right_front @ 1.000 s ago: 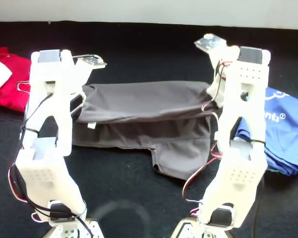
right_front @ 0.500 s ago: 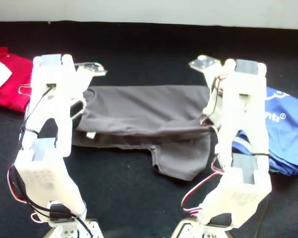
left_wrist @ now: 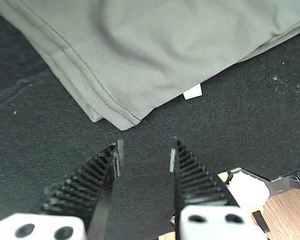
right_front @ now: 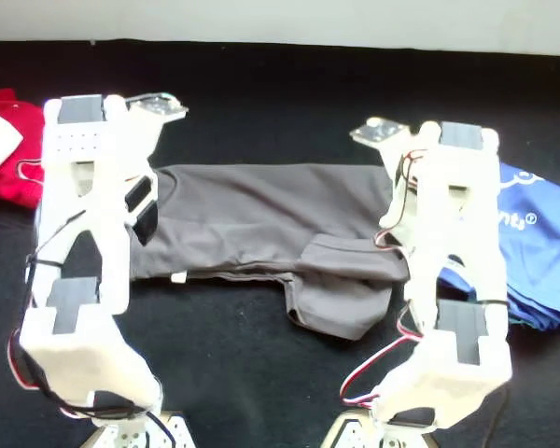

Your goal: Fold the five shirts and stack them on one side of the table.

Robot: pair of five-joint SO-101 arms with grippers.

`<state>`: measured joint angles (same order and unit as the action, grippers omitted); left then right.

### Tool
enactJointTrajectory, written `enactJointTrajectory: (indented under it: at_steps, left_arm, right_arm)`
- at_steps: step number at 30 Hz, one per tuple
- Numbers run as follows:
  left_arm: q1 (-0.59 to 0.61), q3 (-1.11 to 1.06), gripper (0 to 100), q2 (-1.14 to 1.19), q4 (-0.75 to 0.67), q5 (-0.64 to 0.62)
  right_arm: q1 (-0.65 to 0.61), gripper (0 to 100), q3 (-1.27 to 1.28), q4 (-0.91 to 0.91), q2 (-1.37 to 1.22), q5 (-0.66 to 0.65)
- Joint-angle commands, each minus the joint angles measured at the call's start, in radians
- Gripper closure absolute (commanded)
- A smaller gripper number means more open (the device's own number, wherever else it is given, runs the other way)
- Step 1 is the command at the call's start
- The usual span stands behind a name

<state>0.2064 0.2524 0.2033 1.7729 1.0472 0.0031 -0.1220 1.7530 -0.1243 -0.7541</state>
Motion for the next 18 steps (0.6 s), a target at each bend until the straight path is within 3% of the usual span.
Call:
enactJointTrajectory:
  at_steps: [1,5,11,15,18]
  left_arm:
    - [0.027,0.035,84,-0.099,0.008,0.029]
    - [0.048,0.027,85,-0.108,0.000,0.032]
    - [0.013,0.001,100,0.016,0.000,0.032]
    - [0.001,-0.007,99,0.148,-0.021,-0.133]
    - [0.004,-0.007,99,0.226,-0.080,-0.199]
  right_arm:
    - [0.015,78.3,0.001,0.008,0.077,-0.014]
    - [0.027,78.4,-0.015,-0.012,0.087,-0.008]
    - [0.021,82.6,-0.071,-0.033,0.087,-0.005]
    - [0.041,99.8,-0.160,0.007,0.091,0.121]
    - [0.096,98.5,-0.209,0.013,0.105,0.193]
